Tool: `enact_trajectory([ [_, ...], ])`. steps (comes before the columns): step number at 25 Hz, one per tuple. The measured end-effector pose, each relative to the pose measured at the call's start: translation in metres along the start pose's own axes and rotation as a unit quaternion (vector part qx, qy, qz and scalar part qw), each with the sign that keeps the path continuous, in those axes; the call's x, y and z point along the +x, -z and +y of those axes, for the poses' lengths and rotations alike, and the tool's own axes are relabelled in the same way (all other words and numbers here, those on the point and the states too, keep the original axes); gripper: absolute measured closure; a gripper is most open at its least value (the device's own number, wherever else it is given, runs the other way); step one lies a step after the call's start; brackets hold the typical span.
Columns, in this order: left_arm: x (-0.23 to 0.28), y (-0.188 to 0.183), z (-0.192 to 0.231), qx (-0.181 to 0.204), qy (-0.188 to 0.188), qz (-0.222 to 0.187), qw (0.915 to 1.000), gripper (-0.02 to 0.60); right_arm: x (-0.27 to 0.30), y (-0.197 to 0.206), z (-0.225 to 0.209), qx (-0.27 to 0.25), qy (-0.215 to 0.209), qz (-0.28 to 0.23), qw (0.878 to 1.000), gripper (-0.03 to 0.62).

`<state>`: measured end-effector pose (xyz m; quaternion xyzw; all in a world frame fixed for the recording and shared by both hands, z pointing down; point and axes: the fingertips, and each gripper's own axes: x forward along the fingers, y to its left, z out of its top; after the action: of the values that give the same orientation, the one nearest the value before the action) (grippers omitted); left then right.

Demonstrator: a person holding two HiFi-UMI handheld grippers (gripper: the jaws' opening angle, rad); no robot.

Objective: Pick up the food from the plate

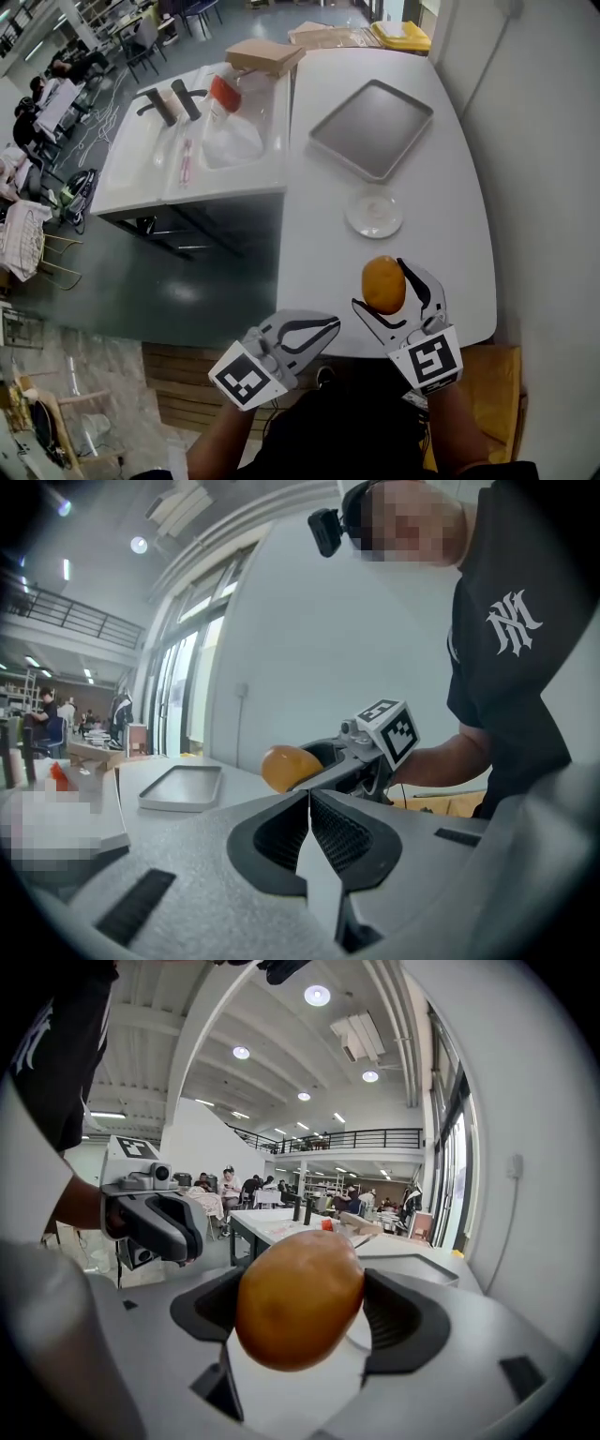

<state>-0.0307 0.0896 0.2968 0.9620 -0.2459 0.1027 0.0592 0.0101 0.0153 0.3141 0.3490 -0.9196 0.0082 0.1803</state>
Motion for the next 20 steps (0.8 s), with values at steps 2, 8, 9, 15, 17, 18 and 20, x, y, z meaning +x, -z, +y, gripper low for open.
enact_trajectory([
  [2, -0.014, -0.01, -0.011, 0.006, -0.004, -0.007, 0.9999, 0.574, -0.015, -0.011, 0.016, -0.011, -0.002, -0.011, 1.0, 0.2],
  [8, -0.044, -0.046, -0.034, 0.047, 0.001, -0.031, 0.9984, 0.574, -0.049, -0.05, 0.055, -0.047, -0.004, -0.044, 0.998, 0.2],
  [9, -0.049, -0.053, -0.04, 0.055, 0.002, -0.035, 0.9979, 0.574, -0.057, -0.059, 0.061, -0.063, -0.005, -0.051, 0.997, 0.2],
  [15, -0.071, -0.095, -0.068, 0.098, 0.016, -0.06, 0.9932, 0.574, -0.1, -0.104, 0.091, -0.124, 0.001, -0.084, 0.989, 0.2],
  [17, -0.075, -0.104, -0.074, 0.107, 0.022, -0.071, 0.9915, 0.574, -0.111, -0.113, 0.098, -0.134, 0.006, -0.092, 0.987, 0.2],
  [18, -0.076, -0.107, -0.076, 0.111, 0.024, -0.074, 0.9908, 0.574, -0.117, -0.116, 0.1, -0.137, 0.01, -0.097, 0.986, 0.2],
  [20, -0.078, -0.108, -0.082, 0.114, 0.028, -0.072, 0.9905, 0.574, -0.127, -0.12, 0.107, -0.126, 0.009, -0.114, 0.985, 0.2],
])
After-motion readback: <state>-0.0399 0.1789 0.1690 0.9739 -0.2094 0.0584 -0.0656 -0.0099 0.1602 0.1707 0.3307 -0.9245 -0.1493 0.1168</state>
